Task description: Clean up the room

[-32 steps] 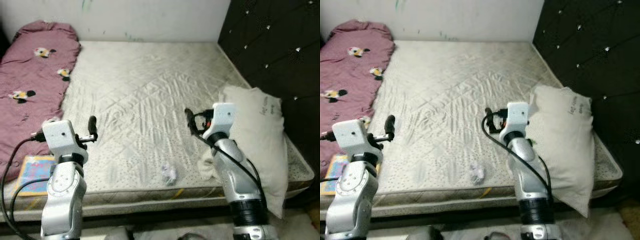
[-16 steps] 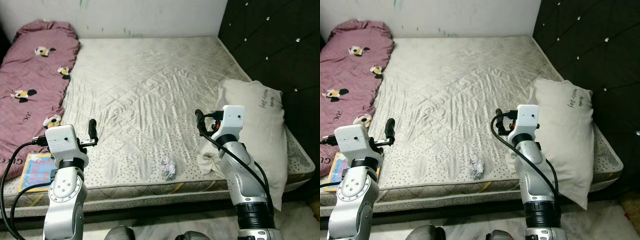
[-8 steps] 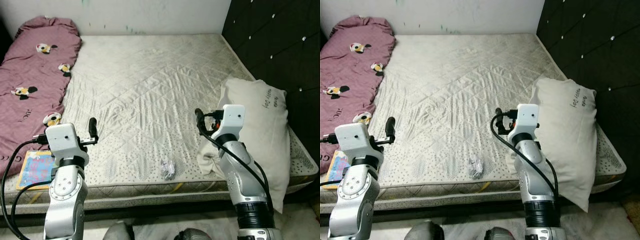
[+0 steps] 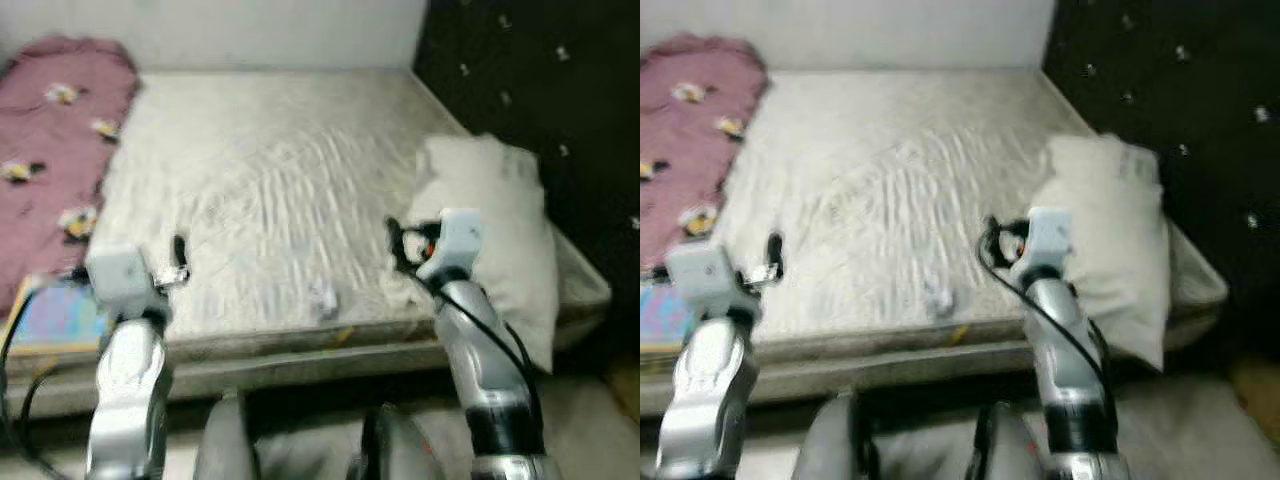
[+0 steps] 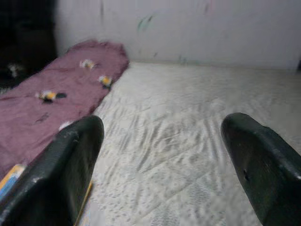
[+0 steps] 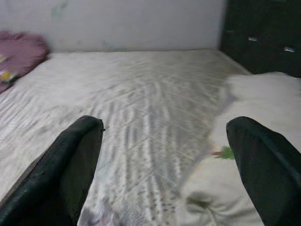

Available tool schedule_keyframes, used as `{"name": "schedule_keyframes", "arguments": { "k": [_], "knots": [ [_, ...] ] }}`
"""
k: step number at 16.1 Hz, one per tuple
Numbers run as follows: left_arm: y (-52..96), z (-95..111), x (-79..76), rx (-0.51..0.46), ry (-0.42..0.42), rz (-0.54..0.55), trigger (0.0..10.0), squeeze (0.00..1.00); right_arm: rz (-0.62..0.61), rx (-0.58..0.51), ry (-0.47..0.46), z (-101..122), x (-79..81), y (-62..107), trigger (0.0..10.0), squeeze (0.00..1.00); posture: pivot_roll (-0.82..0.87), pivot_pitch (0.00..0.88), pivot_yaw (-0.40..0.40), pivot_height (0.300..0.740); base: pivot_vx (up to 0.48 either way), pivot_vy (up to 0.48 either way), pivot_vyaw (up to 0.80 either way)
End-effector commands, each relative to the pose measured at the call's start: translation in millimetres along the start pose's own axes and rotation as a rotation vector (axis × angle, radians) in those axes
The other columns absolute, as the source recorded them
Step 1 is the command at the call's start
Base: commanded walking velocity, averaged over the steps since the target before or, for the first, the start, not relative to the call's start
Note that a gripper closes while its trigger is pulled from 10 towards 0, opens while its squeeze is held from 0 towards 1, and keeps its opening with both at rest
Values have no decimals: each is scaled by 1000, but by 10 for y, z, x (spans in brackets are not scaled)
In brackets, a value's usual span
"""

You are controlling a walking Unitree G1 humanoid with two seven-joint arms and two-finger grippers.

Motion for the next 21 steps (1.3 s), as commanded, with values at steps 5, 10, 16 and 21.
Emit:
{"name": "schedule_keyframes", "arguments": {
  "k": [5, 10, 16, 21],
  "knots": [
    [92, -134, 103, 60, -9, 25, 10000, 0, 40, -3, 3, 30, 105, -23, 10000, 0, -3, 13, -31, 637, 0, 0, 0],
    [245, -293, 154, 122, -27, 14, 10000, 0, 18, 42, 19, -105, 14, 78, 10000, 0, 8, 69, -40, 637, 0, 0, 0],
    [482, -548, 254, 199, -54, 4, 10000, 0, -10, 116, 144, -252, -364, 279, 10000, 0, 19, 39, -55, 637, 0, 0, 0],
    [487, -607, 219, 204, -42, -32, 10000, 0, 1, 170, 147, -404, -439, 360, 10000, 0, 11, 23, -46, 637, 0, 0, 0]
  ]
}}
Point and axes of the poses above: a point about 5 cm out from each wrist's last joint towards the gripper, its own y axis pointing back from the gripper into the wrist, its own z axis along the axis of the wrist's last joint, x = y × z, the point moved 5 cm from there along -y, pointing out of the wrist towards the gripper, and after that the axes turned 10 degrees about -y, right-handed, at the moved point
